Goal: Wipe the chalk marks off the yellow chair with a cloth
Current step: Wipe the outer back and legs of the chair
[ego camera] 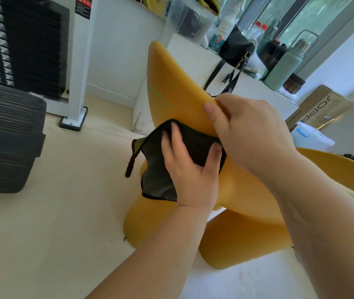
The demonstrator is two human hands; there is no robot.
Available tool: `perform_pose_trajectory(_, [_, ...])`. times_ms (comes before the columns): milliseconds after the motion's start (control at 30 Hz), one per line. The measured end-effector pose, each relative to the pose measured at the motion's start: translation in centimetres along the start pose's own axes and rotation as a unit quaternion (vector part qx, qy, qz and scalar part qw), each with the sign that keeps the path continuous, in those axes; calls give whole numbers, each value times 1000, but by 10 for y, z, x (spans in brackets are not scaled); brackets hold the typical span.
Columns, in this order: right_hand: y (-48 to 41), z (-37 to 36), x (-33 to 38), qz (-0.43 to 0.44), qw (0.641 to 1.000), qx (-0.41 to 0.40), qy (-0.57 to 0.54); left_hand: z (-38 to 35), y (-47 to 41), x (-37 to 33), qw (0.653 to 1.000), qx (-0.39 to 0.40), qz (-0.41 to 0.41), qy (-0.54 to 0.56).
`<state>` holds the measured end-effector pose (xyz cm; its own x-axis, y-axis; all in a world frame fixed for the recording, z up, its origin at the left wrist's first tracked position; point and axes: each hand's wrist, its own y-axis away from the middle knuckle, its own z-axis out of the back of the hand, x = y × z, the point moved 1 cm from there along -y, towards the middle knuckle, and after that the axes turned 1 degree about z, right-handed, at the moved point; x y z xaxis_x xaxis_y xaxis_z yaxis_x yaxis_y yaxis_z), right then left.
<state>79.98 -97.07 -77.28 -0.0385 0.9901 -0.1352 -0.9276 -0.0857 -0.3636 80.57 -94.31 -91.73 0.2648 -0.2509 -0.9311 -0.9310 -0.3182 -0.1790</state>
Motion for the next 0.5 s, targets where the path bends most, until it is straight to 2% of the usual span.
perform_pose_trajectory(100, [0,1,0,2,1000,6,-11,-3,-8,-8,998,56,-11,-20])
perform_pose_trajectory(167, [2,0,3,-5,1000,4,5,-7,-24,-13,998,66,9,-1])
perform_pose_trajectory(267, [2,-4,7,-14,999,-13,34,-10,-55,-21,999,19,34,35])
perform_pose_trajectory(367, [1,-6,9,-12,998,-25,53,-8,-70,-22,999,-24,14,42])
perform_pose_trajectory(433, [1,-6,9,-10,998,-28,56,-12,-63,-17,999,-27,1,33])
perform_pose_trajectory(500, [2,-6,9,-7,998,-29,55,-20,-37,-15,1000,-7,-18,-20])
